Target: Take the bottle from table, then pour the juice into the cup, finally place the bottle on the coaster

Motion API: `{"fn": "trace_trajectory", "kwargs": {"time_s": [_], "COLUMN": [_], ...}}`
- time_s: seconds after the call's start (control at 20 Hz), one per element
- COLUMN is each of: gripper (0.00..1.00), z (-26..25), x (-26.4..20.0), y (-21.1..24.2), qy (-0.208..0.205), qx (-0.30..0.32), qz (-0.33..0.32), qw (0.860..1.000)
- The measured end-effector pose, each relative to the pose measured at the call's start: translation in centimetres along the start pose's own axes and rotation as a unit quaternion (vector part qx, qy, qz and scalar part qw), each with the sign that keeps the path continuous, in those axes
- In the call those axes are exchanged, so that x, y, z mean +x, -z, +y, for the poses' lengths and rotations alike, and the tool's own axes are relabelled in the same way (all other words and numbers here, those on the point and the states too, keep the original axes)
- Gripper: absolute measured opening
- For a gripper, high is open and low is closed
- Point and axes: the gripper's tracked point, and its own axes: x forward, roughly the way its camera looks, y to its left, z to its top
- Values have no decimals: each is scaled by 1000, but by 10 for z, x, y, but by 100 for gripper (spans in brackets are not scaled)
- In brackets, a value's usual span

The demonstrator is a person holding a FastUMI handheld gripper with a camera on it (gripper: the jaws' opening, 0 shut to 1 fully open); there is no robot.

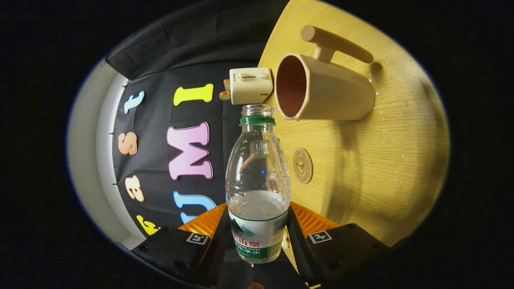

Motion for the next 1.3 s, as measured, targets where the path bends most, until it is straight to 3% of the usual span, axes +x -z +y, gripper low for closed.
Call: {"fn": "trace_trajectory", "kwargs": {"time_s": [1.3], "gripper": [74], "z": [10], "x": [4], "y": [-6], "qy": [-5], "qx": [62], "qz": [-3], "qw": [998]}}
